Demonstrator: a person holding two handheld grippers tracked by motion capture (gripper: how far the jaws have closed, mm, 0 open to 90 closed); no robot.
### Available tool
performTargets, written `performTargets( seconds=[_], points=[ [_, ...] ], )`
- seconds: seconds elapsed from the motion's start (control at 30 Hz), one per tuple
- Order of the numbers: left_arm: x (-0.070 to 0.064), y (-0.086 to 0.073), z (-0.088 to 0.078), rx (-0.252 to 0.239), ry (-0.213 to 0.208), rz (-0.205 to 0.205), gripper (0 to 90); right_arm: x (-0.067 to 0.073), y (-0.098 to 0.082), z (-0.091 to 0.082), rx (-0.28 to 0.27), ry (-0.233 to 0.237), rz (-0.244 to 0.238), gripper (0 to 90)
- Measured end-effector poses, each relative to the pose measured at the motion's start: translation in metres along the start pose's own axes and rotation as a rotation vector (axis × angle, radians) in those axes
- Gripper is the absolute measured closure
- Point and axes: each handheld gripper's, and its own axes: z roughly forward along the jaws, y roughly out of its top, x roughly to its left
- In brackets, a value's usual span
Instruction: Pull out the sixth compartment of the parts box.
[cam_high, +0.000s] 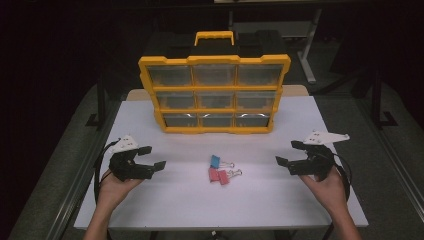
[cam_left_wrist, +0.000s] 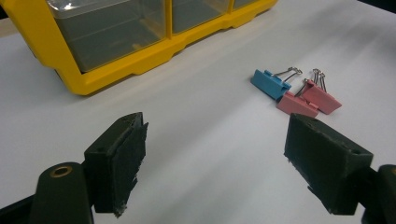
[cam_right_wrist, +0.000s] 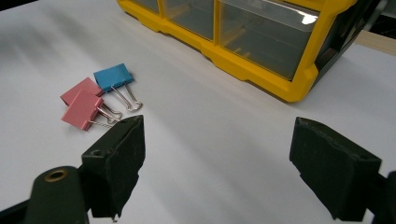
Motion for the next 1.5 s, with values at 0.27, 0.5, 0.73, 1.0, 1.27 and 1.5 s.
performTargets(
  seconds=[0.27,0.5,0.73,1.0,1.27,1.5],
  points=[
    [0.000,0.000,0.000,-0.008,-0.007,0.002,20.5,-0.001,-0.002,0.001,0.015,-0.006,-0.004,17.2],
    [0.000,0.000,0.001,-0.014,-0.015,0.000,21.1,-0.002,-0.001,0.000,0.013,-0.012,-0.004,17.2],
    [-0.002,0.000,0.003,-0.015,-0.019,0.000,21.6,-0.003,-0.001,-0.001,0.011,-0.014,-0.005,17.2],
    [-0.003,0.001,0.004,-0.022,-0.033,-0.001,22.6,-0.002,-0.002,0.000,0.019,-0.009,-0.005,17.3],
    [-0.004,0.004,0.006,-0.037,-0.063,-0.013,24.1,-0.001,-0.001,0.001,0.021,-0.009,-0.013,17.4],
    [-0.011,0.012,0.013,-0.041,-0.114,-0.013,27.2,-0.002,0.000,-0.002,0.011,-0.018,-0.007,17.4]
  ],
)
